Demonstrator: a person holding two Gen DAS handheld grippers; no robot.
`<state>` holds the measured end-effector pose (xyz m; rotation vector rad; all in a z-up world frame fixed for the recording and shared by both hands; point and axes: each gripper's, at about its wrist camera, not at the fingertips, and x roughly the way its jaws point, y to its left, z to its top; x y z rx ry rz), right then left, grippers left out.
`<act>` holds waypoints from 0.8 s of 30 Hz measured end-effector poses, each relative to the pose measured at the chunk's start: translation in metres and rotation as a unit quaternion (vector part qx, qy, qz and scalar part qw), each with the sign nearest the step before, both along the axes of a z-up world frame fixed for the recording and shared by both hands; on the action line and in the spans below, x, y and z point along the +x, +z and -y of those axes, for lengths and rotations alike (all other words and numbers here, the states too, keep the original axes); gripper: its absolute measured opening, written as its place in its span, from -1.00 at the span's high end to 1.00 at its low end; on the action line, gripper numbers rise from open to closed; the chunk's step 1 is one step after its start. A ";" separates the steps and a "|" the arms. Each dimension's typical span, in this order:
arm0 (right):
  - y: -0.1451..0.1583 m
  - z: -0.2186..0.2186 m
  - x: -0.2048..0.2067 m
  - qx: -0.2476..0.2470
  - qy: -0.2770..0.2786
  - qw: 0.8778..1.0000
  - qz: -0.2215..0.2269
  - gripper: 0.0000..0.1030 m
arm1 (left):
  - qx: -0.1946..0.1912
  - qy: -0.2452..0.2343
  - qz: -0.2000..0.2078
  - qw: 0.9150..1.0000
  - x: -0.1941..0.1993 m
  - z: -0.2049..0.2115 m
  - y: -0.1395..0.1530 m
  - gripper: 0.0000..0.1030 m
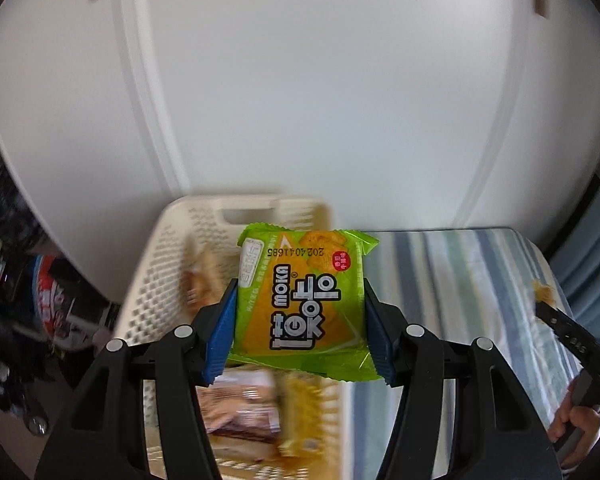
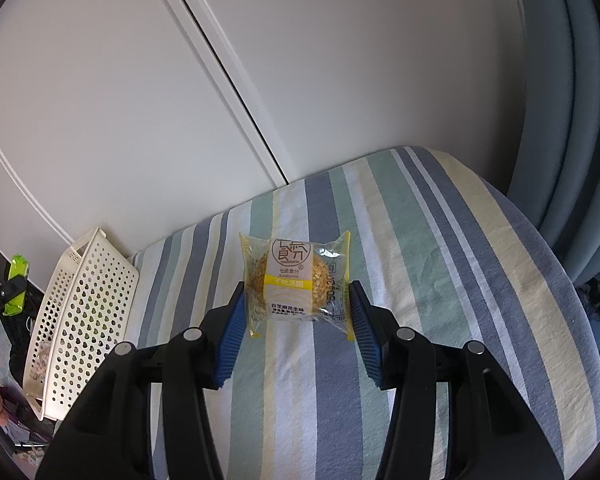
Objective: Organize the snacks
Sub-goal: 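Carry the green moma pack into the basket with the left gripper and release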
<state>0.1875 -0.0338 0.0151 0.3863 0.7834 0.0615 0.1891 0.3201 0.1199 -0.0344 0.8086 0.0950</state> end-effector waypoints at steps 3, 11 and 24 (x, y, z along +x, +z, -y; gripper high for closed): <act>-0.001 -0.001 0.001 -0.003 0.002 1.000 0.000 0.03 | -0.007 0.021 -0.006 1.000 0.001 -0.020 -0.005 -0.13; -0.001 -0.003 0.001 -0.010 0.004 1.000 -0.001 0.03 | -0.006 0.046 -0.025 0.999 0.005 -0.044 -0.025 -0.13; 0.002 -0.004 -0.003 -0.008 0.008 1.000 0.008 0.03 | -0.039 0.133 0.052 0.989 -0.049 -0.068 -0.001 -0.95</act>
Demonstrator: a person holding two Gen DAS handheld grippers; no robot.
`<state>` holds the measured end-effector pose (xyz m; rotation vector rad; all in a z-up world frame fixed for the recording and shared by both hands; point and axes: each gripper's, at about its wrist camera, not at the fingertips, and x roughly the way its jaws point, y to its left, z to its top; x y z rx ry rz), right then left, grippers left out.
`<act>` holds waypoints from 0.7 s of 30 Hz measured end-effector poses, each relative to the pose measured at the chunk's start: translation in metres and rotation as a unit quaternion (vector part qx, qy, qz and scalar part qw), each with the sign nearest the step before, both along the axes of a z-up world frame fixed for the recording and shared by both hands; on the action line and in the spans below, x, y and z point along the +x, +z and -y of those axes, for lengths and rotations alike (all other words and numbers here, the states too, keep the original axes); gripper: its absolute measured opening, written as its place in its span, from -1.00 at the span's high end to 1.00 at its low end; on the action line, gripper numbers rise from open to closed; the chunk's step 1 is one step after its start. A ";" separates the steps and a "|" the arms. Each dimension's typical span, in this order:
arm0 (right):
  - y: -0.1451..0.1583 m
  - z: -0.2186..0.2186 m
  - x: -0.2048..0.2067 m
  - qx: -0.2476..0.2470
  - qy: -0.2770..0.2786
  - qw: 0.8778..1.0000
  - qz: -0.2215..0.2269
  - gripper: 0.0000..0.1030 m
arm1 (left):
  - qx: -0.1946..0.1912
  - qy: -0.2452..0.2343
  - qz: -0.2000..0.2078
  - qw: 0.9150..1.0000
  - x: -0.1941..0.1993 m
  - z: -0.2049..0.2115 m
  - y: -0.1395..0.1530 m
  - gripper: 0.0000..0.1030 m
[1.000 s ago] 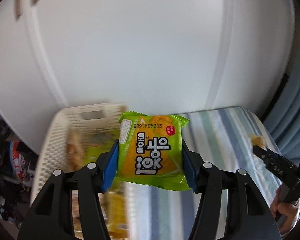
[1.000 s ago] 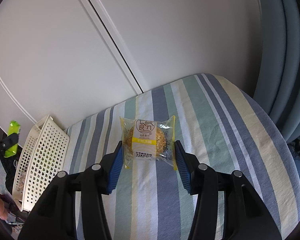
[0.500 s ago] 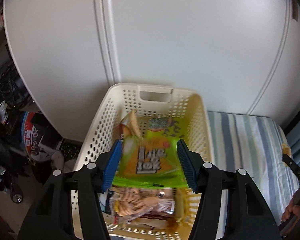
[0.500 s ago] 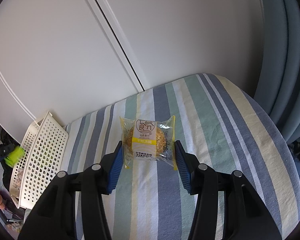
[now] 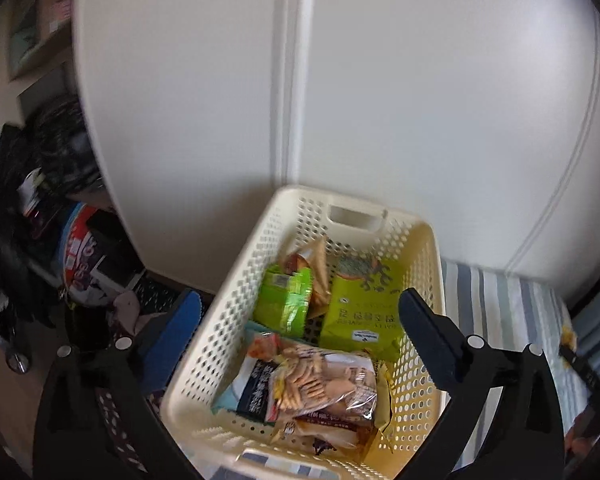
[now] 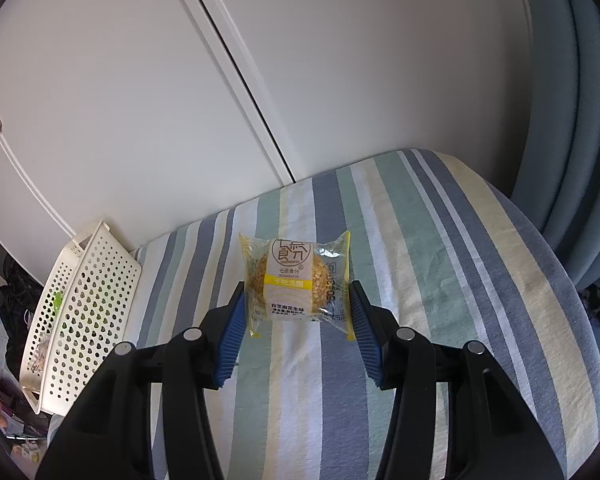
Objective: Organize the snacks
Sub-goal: 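Carry the green moma pack into the basket with the left gripper and release, then carry the bun pack into the basket with the right gripper and release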
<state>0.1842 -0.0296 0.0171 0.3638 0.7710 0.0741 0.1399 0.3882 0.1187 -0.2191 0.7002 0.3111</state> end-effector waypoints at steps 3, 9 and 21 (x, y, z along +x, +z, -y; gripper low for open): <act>0.002 -0.003 -0.003 0.002 0.004 1.000 0.005 0.03 | -0.015 0.032 0.013 0.999 -0.018 -0.007 -0.001 -0.95; 0.010 -0.016 -0.004 0.023 0.030 0.999 0.013 0.03 | -0.018 0.054 0.028 0.998 -0.048 -0.012 -0.009 -0.95; 0.069 -0.130 0.002 0.000 0.144 0.988 0.048 0.03 | 0.036 0.066 0.070 0.995 -0.085 -0.016 -0.017 -0.95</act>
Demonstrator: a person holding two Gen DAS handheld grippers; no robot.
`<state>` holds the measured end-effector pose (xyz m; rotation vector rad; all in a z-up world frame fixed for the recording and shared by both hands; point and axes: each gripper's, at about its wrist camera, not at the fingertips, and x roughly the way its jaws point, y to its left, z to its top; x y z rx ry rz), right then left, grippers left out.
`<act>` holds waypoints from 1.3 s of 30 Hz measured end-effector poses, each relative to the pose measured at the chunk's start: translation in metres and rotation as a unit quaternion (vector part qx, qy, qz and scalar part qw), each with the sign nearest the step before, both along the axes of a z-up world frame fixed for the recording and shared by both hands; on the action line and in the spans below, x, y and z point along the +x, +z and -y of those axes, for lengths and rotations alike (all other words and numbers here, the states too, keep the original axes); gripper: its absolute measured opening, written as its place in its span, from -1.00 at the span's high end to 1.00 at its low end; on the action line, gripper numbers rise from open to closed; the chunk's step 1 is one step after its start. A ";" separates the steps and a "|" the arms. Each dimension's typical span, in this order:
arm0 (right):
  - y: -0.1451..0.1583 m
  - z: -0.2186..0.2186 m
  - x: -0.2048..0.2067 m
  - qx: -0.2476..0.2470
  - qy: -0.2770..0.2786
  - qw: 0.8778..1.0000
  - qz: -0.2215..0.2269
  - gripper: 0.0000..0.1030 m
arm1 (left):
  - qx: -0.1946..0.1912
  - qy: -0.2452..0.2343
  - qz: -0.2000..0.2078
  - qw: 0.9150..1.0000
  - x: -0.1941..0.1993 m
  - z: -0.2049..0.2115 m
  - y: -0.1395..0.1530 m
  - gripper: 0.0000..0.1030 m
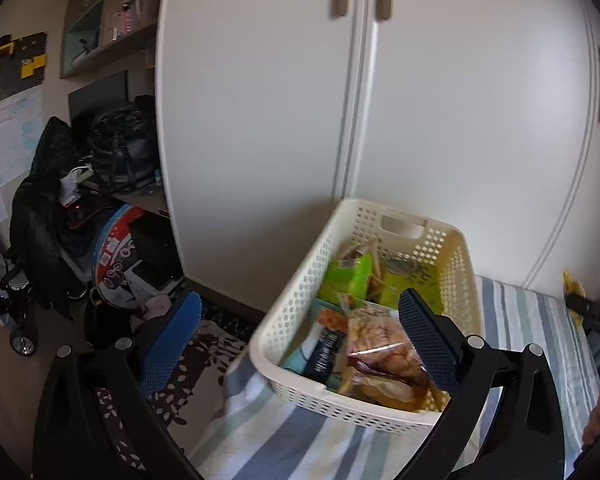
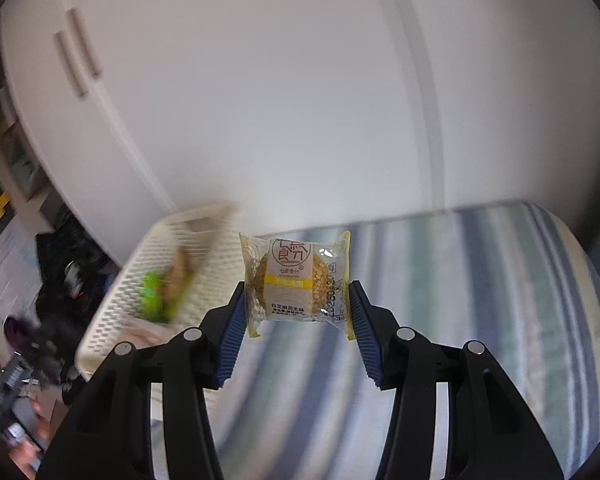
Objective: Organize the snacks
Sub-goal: 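Carry the bun pack into the basket with the right gripper and release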
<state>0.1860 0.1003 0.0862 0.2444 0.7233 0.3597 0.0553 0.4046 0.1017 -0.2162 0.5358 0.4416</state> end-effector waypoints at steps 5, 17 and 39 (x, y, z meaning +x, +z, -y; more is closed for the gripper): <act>0.020 -0.076 0.007 -0.014 0.062 0.998 0.009 0.03 | -0.022 0.020 0.009 1.000 -0.004 -0.015 -0.009 -0.95; -0.002 -0.181 0.034 -0.078 0.090 0.993 -0.012 -0.09 | -0.011 0.038 0.016 0.999 -0.011 -0.025 -0.011 -0.95; 0.100 -0.122 -0.066 -0.062 0.060 0.985 0.153 -0.90 | 0.019 0.064 0.026 0.997 -0.016 -0.025 -0.009 -0.95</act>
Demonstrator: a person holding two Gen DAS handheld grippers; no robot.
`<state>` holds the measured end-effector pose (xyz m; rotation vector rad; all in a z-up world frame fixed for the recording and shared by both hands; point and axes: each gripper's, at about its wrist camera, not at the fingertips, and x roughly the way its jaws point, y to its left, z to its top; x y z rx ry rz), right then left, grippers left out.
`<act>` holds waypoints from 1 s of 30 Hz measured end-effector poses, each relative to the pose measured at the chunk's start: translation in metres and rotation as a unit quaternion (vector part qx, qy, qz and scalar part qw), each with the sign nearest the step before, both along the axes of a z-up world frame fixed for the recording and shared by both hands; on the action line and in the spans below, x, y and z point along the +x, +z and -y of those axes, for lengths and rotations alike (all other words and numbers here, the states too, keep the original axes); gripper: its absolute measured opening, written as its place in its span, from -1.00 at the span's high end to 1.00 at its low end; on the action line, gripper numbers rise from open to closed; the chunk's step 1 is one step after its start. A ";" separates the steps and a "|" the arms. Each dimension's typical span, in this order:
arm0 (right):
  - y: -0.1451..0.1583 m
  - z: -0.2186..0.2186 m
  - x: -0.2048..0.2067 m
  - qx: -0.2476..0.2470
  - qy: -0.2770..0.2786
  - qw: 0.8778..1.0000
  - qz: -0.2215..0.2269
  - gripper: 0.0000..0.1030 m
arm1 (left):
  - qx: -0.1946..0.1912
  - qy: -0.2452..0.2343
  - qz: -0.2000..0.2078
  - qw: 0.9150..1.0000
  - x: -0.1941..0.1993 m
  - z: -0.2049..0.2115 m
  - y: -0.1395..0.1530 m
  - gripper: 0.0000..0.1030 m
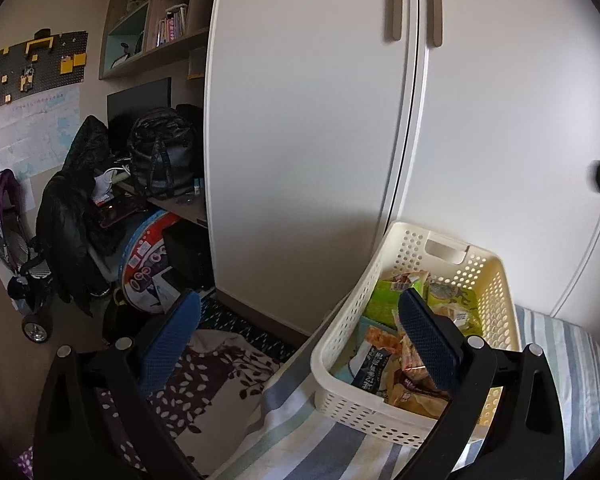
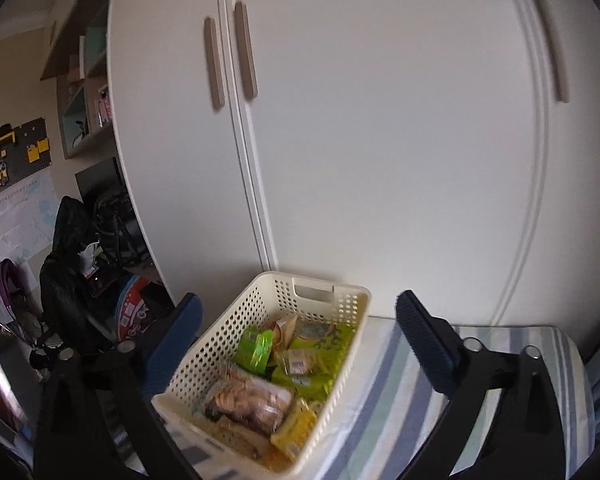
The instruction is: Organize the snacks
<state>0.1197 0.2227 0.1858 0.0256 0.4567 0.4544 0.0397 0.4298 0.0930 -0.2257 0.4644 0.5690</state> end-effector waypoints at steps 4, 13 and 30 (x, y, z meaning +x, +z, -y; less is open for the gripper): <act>-0.013 0.024 -0.022 -0.003 -0.012 1.000 -0.020 -0.90 | 0.002 0.000 0.007 1.000 -0.005 0.000 0.007 -0.95; -0.031 0.063 -0.058 -0.005 -0.031 0.998 -0.049 -0.91 | 0.034 -0.058 0.014 0.998 -0.040 0.021 0.044 -0.95; -0.031 0.055 -0.137 -0.076 -0.002 0.997 -0.001 -0.91 | 0.152 -0.100 0.020 0.983 -0.111 0.097 0.087 -0.95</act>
